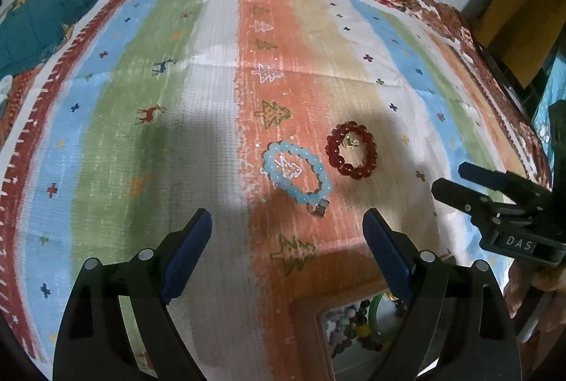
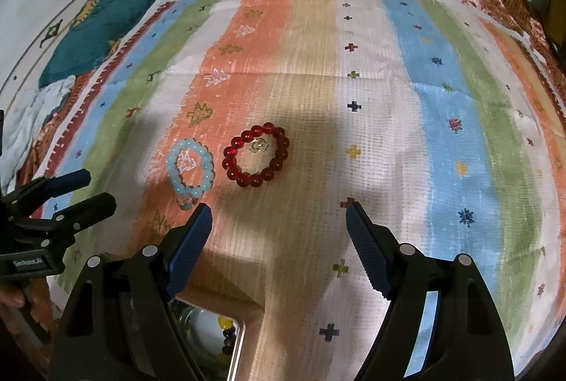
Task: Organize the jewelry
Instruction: 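Raise both open grippers out of the tin toward the remaining bracelets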
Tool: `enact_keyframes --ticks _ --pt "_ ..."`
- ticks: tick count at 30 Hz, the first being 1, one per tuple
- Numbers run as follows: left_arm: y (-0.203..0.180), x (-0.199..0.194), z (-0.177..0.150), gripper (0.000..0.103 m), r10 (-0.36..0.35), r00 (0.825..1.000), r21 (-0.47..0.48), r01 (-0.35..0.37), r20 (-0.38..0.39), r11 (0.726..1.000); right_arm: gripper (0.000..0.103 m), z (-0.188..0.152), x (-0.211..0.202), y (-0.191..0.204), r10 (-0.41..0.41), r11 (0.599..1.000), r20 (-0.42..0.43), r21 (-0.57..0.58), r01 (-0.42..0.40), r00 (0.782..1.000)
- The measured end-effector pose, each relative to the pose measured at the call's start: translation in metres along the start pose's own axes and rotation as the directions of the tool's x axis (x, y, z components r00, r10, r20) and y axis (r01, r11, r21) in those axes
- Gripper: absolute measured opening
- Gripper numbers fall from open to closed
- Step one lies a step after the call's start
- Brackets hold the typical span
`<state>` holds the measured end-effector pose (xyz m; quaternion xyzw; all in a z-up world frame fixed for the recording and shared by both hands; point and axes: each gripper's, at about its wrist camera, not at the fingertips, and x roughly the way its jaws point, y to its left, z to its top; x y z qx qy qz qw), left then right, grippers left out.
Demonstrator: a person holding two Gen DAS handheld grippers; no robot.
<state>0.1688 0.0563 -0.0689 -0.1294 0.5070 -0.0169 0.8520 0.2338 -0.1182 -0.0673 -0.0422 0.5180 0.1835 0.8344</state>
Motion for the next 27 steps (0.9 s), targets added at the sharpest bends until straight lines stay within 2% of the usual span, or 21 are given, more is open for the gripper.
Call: enact_keyframes --ticks 3,7,27 --pt "0.002 0.005 0.003 0.086 0.002 1.0 -0.003 -0.002 -0.007 1.0 0.078 0.002 0.003 -0.001 0.029 0.999 -0.013 0.022 -0.029 0.999" --pt "0.002 0.011 0.006 0.086 0.001 1.0 0.0 -0.001 -0.02 1.0 0.078 0.005 0.006 0.001 -0.008 1.0 -0.006 -0.005 0.008 1.0" --pt "0.002 0.045 0.018 0.086 0.027 0.997 0.041 -0.024 -0.074 0.999 0.078 0.023 0.041 -0.002 -0.033 0.999 -0.055 -0.01 0.033 0.998"
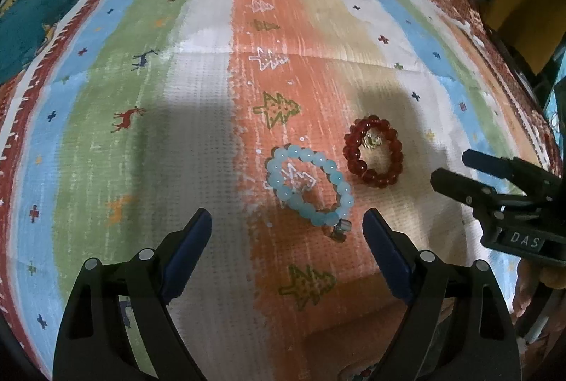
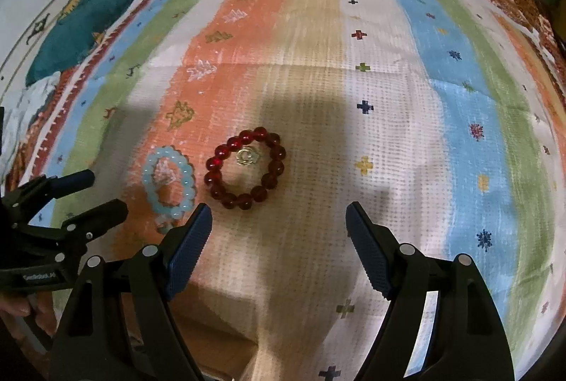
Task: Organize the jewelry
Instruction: 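Raise both open grippers out of the tin toward the remaining bracelets, then lower the left gripper onto the light blue bracelet while the right gripper closes on the red bracelet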
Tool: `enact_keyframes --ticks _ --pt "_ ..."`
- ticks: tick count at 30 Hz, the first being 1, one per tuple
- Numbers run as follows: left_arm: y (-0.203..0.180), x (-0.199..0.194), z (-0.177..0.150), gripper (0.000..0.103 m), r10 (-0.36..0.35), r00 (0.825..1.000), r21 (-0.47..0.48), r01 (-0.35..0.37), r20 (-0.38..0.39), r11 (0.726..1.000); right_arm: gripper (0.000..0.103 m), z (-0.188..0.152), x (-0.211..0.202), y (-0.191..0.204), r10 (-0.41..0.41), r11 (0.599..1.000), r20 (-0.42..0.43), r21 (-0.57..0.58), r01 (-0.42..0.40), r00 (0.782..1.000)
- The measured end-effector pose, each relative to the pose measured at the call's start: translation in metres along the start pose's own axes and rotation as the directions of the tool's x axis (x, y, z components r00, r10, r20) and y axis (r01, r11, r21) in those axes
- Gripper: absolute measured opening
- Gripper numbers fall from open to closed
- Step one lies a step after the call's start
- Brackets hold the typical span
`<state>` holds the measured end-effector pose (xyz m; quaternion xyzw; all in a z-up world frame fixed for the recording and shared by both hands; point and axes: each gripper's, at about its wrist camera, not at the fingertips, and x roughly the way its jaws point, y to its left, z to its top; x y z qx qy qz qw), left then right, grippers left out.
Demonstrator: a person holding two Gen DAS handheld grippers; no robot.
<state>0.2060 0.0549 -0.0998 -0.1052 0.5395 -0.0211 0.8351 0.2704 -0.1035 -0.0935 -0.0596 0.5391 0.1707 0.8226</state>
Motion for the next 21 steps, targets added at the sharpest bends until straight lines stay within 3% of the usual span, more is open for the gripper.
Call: enact_keyframes --ticks 21 --pt "0.004 0.022 0.013 0.086 0.021 0.999 0.016 -0.02 -0.027 1.0 0.078 0.019 0.039 -0.004 -0.019 1.0 -0.037 0.009 0.019 0.999"
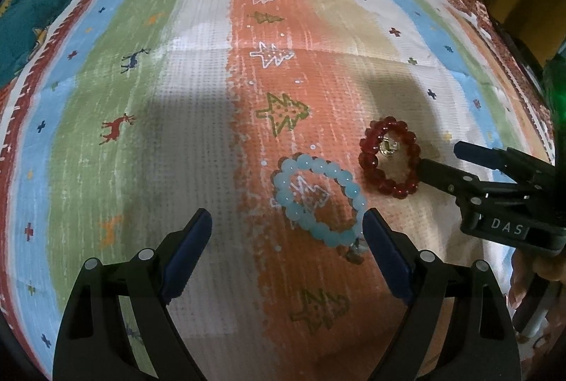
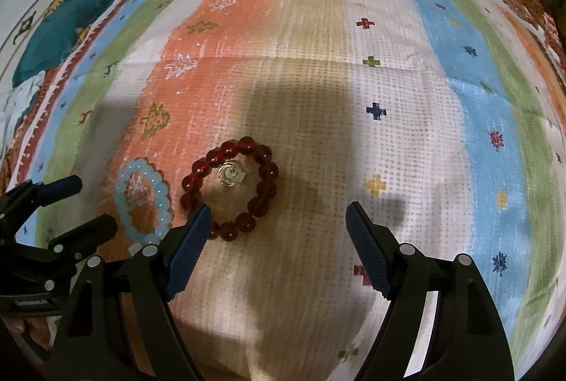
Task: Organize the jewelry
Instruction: 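Lower the left gripper onto the light blue bracelet while the right gripper closes on the red bracelet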
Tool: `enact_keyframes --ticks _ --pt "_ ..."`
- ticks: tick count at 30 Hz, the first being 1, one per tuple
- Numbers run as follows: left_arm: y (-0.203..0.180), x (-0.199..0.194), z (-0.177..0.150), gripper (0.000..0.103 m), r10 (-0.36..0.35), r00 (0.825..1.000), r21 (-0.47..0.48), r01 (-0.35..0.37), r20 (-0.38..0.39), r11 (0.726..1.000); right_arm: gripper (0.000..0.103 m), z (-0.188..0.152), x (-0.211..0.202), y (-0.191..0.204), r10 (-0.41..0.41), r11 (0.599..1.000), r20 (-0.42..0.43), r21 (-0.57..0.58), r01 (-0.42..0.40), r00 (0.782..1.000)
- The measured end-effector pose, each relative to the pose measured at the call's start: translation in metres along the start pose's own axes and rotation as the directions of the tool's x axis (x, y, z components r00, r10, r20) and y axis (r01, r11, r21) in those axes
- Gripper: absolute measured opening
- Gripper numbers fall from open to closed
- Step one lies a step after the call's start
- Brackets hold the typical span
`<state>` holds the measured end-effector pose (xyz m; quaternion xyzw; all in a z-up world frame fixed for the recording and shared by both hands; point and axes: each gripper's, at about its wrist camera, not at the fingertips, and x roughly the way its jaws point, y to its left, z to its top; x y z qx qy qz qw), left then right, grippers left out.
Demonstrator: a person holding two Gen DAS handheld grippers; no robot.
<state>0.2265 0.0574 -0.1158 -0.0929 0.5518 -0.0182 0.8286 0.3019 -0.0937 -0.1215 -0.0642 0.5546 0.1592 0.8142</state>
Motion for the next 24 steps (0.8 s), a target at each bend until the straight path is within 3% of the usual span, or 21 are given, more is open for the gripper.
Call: enact_keyframes --ticks 14,19,22,24 --pt "0.003 0.016 0.007 0.086 0.043 0.999 0.022 -0.043 -0.02 0.999 0.078 0.006 0.023 0.003 -0.035 0.998 -0.024 -0.043 0.034 0.999" --pt "0.002 0.021 0.006 0.083 0.093 0.995 0.042 -0.092 -0.023 0.995 0.078 0.004 0.027 0.006 -0.065 0.995 -0.012 -0.07 0.064 0.998" --pt "0.004 0.021 0.005 0.073 0.12 0.993 0.059 -0.119 -0.016 0.991 0.076 0.002 0.027 0.006 -0.078 0.994 -0.014 -0.073 0.076 0.997" --pt "0.006 0.02 0.005 0.057 0.127 0.992 0.062 -0.126 -0.013 0.99 0.062 0.002 0.026 0.004 -0.079 0.995 -0.021 -0.067 0.078 0.997"
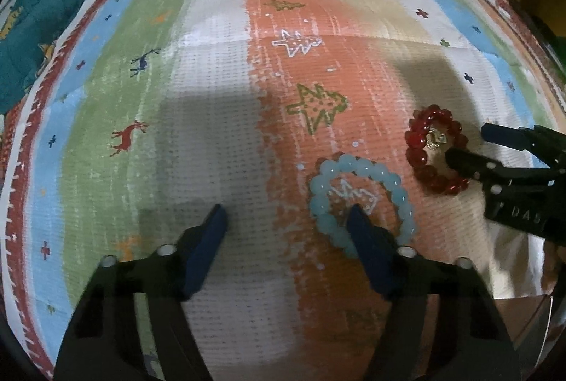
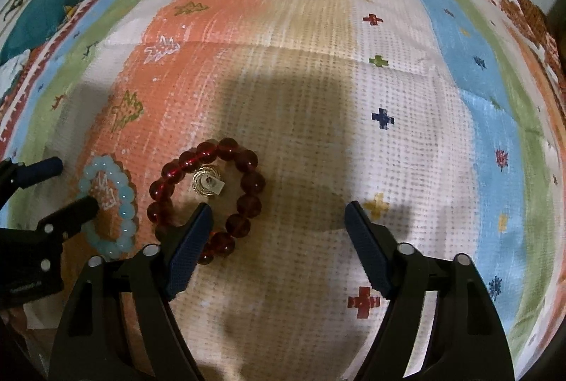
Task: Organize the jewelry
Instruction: 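Lower the left gripper onto the light blue bracelet while the right gripper closes on the red bracelet, then lift both held bracelets and carry them over the silver tin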
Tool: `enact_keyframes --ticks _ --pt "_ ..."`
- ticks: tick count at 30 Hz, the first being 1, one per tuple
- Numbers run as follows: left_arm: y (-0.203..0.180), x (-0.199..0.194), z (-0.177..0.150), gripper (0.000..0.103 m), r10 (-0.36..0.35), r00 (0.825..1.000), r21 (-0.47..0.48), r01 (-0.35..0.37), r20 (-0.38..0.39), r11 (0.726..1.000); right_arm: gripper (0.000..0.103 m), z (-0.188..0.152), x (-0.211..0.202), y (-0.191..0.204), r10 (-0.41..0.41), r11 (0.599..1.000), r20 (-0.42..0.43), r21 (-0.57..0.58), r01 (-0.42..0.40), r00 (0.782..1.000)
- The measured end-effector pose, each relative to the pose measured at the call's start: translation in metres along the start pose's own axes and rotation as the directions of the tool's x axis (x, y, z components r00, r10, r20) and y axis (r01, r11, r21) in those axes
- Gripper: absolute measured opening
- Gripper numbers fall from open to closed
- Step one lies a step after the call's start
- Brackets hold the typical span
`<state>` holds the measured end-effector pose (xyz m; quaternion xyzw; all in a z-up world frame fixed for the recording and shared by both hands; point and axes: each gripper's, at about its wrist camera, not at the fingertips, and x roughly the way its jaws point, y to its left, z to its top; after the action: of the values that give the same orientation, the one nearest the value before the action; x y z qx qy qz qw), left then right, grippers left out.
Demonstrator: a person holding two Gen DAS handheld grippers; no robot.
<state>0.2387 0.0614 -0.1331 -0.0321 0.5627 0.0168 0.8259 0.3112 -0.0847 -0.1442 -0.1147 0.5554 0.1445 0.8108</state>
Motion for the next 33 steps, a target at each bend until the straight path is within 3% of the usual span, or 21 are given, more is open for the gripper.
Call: enact_keyframes --ticks 1,3,5,6,14,24,33 --pt "0.001 -0.001 0.0 0.052 -0.003 1.0 0.0 0.003 0.002 1.0 0.058 0.0 -0.001 -0.001 0.007 1.0 0.0 -0.002 -0.007 1.0" --pt "0.004 -0.002 0.0 0.032 -0.02 1.0 -0.005 0.02 0.001 1.0 0.037 -0.001 -0.002 -0.002 0.016 1.0 -0.003 -0.005 -0.016 1.0" --pt "0.007 -0.001 -0.001 0.02 -0.029 1.0 -0.007 0.029 -0.003 1.0 0.02 -0.002 -0.002 -0.003 0.033 0.999 -0.009 -0.005 -0.033 0.999" --pt "0.007 -0.001 -0.001 0.012 -0.031 1.0 -0.007 0.031 -0.004 1.0 0.016 -0.002 -0.002 -0.004 0.044 0.999 -0.013 -0.005 -0.044 0.999" --pt "0.011 -0.007 0.001 0.011 -0.06 0.998 -0.013 0.06 -0.005 0.998 0.014 -0.003 -0.008 -0.006 0.065 0.998 -0.008 -0.01 -0.065 0.998" --pt "0.003 -0.041 0.003 0.011 -0.096 0.993 -0.006 0.097 0.065 0.995 0.014 -0.006 -0.039 0.003 0.069 0.997 0.041 -0.039 -0.068 0.997" --pt "-0.001 -0.057 -0.002 0.011 -0.105 0.99 -0.012 0.106 0.092 0.994 0.014 -0.014 -0.057 0.02 0.149 0.987 0.045 -0.068 -0.145 0.988"
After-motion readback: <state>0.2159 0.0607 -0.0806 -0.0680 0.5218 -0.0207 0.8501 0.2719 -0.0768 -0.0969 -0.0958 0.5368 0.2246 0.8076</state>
